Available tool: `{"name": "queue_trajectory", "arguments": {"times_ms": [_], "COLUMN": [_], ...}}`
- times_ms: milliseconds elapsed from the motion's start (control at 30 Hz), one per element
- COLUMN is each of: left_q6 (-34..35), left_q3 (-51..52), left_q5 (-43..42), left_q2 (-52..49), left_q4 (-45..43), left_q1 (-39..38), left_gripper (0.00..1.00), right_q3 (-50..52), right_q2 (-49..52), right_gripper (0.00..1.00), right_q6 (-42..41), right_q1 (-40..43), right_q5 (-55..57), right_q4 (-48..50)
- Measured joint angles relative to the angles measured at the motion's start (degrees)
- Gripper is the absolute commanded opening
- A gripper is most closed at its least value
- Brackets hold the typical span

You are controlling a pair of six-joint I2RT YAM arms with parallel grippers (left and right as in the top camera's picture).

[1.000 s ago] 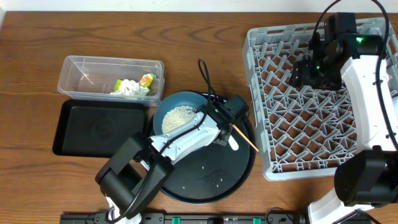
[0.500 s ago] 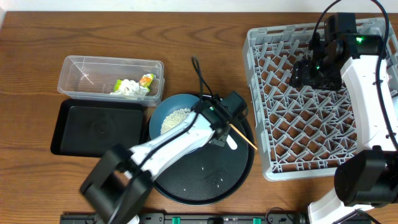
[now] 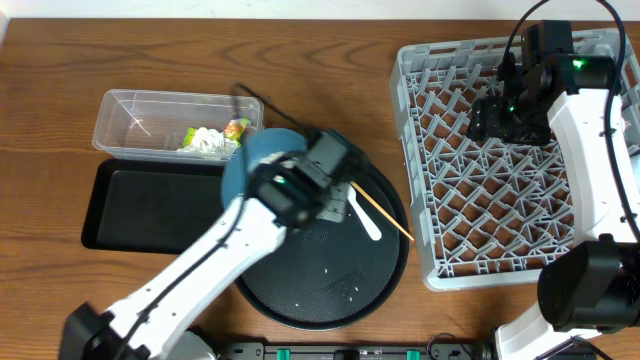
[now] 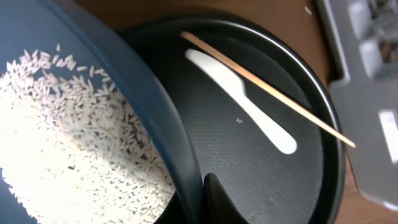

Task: Sort waste into correct bins and load items into the dishwasher rack
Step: 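Lift the blue bowl with left gripper toward the small black tray, then tilt the blue bowl with left gripper to pour rice onto black tray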

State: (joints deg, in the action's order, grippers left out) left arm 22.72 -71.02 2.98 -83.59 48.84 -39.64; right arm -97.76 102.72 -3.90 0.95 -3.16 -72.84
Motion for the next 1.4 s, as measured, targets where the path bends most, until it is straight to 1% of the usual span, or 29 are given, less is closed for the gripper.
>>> {"name": "queue_trajectory", "arguments": {"times_ms": [200,333,500,833,1033,1200,1400], "left_q6": [0.4,0.2,-1.8,-10.7,-14.2,-15.4,-15.7], "left_q3": [0.0,0.0,0.0,0.0,0.4,2.6,3.7], "left_q5": [-0.6,-3.4,-9.5,-27.9,-39.1,-48.5,-58.4], "left_q2": [2.8,3.0,3.0,3.0,3.0,2.8,-1.1], "left_q4": [2.3,2.9,3.2,3.2,1.7,-1.7,-3.0], "left_q1": [8.4,15.2,24.6,44.1,54.5,61.0,65.1], "left_gripper": [0.06,0.06,0.06,0.06,0.06,0.06,0.06], "right_q3": [0.0,0.0,0.0,0.0,0.0,0.0,0.0], "right_q2": [0.0,0.0,0.0,0.0,0.0,0.0,0.0], "right_gripper": [0.76,0.76,0.76,0.76,0.76,0.76,0.76], "right_q6": [0.0,0.0,0.0,0.0,0.0,0.0,0.0], "right_q1": [0.0,0.0,0.0,0.0,0.0,0.0,0.0], "right_q5": [0.0,0.0,0.0,0.7,0.9,1.2,1.3], "right_q4": [0.0,-0.2,-0.2,-0.6,-0.7,-0.9,-0.9]}}
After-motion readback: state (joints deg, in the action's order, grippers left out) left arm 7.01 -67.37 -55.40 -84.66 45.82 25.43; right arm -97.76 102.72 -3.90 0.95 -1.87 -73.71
